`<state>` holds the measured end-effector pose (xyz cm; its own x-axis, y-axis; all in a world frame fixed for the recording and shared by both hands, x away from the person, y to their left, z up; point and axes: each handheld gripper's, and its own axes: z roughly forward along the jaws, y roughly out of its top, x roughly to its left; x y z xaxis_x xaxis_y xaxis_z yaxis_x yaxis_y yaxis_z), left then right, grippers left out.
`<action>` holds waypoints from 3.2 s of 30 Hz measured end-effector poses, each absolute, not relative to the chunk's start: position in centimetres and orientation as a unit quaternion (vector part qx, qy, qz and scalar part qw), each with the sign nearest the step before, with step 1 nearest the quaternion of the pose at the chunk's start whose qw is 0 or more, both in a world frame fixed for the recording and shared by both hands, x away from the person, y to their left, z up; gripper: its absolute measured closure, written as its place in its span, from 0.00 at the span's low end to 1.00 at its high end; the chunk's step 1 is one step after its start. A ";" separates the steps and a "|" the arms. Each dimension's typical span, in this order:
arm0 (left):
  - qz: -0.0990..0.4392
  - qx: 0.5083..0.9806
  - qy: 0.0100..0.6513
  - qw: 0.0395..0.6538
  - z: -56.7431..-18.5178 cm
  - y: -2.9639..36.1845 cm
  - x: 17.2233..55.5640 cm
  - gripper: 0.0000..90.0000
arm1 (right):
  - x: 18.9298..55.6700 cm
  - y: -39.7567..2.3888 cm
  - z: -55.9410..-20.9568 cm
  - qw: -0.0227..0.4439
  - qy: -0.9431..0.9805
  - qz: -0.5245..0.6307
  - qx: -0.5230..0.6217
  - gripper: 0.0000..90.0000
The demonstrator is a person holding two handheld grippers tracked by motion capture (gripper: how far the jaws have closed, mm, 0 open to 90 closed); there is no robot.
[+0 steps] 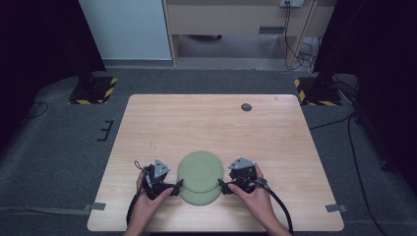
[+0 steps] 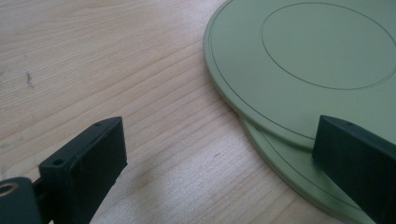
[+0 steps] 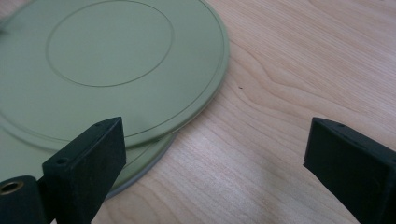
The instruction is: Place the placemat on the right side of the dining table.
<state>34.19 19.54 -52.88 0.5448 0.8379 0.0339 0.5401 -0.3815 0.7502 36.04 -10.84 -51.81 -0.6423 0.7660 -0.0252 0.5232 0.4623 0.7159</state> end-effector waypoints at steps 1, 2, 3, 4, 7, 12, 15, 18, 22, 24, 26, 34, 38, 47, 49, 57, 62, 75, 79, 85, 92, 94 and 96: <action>0.210 0.804 0.428 0.355 -52.9 19.5 34.2 0.03 | 36.0 -10.8 -51.8 0.175 0.837 0.347 0.385 0.06; 0.210 0.804 0.429 0.354 -52.9 19.5 34.2 0.03 | 36.2 -10.9 -51.6 0.166 0.843 0.342 0.380 0.06; 0.209 0.804 0.429 0.355 -52.9 19.5 34.2 0.03 | 36.2 -10.9 -51.5 0.164 0.848 0.336 0.376 0.06; 0.206 0.805 0.428 0.356 -52.9 19.5 34.1 0.03 | 36.3 -10.8 -51.3 0.169 0.854 0.328 0.367 0.06; 0.207 0.805 0.427 0.355 -52.8 19.4 34.1 0.03 | 36.6 -10.6 -50.3 0.166 0.865 0.318 0.351 0.05; 0.204 0.806 0.426 0.356 -52.9 19.3 33.9 0.03 | 37.5 -9.8 -49.0 0.150 0.876 0.307 0.339 0.06; 0.203 0.807 0.425 0.355 -52.9 19.2 33.9 0.02 | 38.4 -9.0 -48.3 0.131 0.883 0.305 0.330 0.09; 0.201 0.808 0.424 0.357 -52.9 19.2 33.9 0.02 | 39.5 -8.2 -47.9 0.108 0.887 0.306 0.328 0.13; 0.201 0.808 0.424 0.356 -52.9 19.2 33.8 0.02 | 41.0 -7.4 -47.9 0.084 0.889 0.304 0.332 0.17; 0.200 0.808 0.423 0.357 -52.9 19.2 33.8 0.02 | 41.6 -7.2 -48.0 0.073 0.889 0.304 0.334 0.18; 0.198 0.810 0.422 0.357 -52.9 19.1 33.8 0.02 | 42.2 -7.0 -48.3 0.056 0.885 0.311 0.343 0.19; 0.196 0.810 0.421 0.357 -52.9 19.0 33.7 0.02 | 43.9 -7.0 -49.9 0.012 0.874 0.323 0.363 0.22; 0.194 0.809 0.423 0.358 -52.9 19.0 33.7 0.02 | 44.3 -6.9 -50.4 0.002 0.872 0.327 0.364 0.22; 0.193 0.810 0.423 0.358 -53.0 19.0 33.7 0.01 | 44.6 -6.6 -51.0 -0.015 0.869 0.325 0.373 0.22; 0.193 0.810 0.423 0.358 -53.0 19.0 33.7 0.01 | 44.7 -6.6 -51.1 -0.014 0.870 0.326 0.371 0.22; 0.190 0.812 0.418 0.361 -53.0 18.9 33.6 0.02 | 44.9 -6.7 -51.4 -0.021 0.868 0.325 0.376 0.23; 0.182 0.812 0.416 0.367 -53.0 18.7 33.5 0.02 | 45.0 -6.7 -51.5 -0.022 0.867 0.325 0.376 0.23; 0.164 0.810 0.423 0.370 -53.2 18.8 33.8 0.00 | 45.0 -6.7 -50.9 -0.025 0.863 0.328 0.385 0.27; 0.161 0.811 0.424 0.370 -53.2 18.8 33.8 0.00 | 44.7 -6.8 -49.9 -0.014 0.862 0.336 0.379 0.29; 0.165 0.812 0.423 0.368 -53.1 18.7 33.8 0.00 | 44.0 -6.7 -47.7 -0.011 0.862 0.361 0.356 0.33; 0.165 0.812 0.422 0.368 -53.2 18.7 33.8 0.00 | 43.1 -6.1 -46.6 -0.027 0.869 0.373 0.325 0.41; 0.164 0.812 0.422 0.368 -53.2 18.7 33.8 0.00 | 42.9 -5.8 -47.1 -0.030 0.879 0.356 0.316 0.42; 0.164 0.812 0.422 0.368 -53.2 18.7 33.8 0.00 | 42.9 -5.8 -47.2 -0.025 0.882 0.351 0.314 0.44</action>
